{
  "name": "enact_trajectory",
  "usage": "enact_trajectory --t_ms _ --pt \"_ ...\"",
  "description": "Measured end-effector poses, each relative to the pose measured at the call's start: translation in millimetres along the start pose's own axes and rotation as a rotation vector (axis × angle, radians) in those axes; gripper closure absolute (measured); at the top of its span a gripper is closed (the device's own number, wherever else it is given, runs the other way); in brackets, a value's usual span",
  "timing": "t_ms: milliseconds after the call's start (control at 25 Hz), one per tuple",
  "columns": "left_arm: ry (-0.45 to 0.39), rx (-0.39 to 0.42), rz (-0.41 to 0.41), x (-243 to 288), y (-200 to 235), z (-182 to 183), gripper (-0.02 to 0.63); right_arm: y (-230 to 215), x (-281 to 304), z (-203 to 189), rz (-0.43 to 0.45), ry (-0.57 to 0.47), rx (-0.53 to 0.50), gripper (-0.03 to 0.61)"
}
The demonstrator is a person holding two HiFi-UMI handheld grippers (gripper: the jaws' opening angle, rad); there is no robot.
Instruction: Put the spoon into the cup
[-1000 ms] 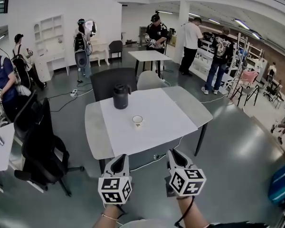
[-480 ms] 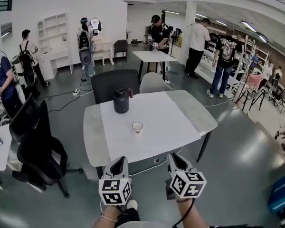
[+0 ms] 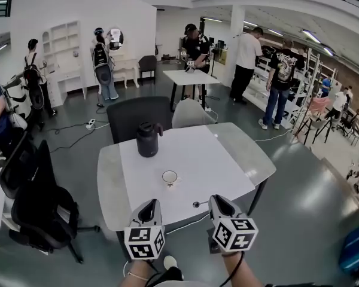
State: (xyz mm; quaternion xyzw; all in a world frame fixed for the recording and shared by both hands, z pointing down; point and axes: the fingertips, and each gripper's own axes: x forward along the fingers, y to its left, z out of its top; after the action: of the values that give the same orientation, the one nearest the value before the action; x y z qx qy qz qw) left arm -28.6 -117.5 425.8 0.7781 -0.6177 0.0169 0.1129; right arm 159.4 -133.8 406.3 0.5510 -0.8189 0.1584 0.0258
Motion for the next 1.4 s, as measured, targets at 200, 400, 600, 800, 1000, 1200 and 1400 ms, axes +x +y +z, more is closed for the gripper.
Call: enact_trajectory --t_ms 200,400,600,800,1000,1200,1400 --pt "0.006 -0.004 0.001 46.2 10.6 7.1 0.595 -13.3 43.3 13.1 0.006 0.010 -0.013 0.512" --pt "0.009 -0.006 0.009 90.1 26.2 21.4 0.595 -22.3 92.2 34.8 0.020 0.012 -0.021 0.512" --pt "0.000 -0.007 0.018 129.7 53.0 30.8 0.595 -18.2 142.9 45.4 0.044 0.007 -0.031 0.511" --pt "0.006 -0.027 0.027 158.2 63.4 30.2 0.595 -26.9 174.4 50.3 0.052 0.022 -0.037 0.511" --pt "0.026 -0.056 0.042 169.8 73.6 20.1 0.595 -32.8 193.4 49.2 0.048 0.038 -0.040 0.512" --pt "0.058 -0.084 0.102 167.9 79.3 7.1 0.595 -39.2 208.2 44.4 0.075 0.078 -0.036 0.511" --pt "0.057 -0.110 0.151 167.8 79.8 7.8 0.595 -41.0 220.3 43.5 0.130 0.104 -0.043 0.511"
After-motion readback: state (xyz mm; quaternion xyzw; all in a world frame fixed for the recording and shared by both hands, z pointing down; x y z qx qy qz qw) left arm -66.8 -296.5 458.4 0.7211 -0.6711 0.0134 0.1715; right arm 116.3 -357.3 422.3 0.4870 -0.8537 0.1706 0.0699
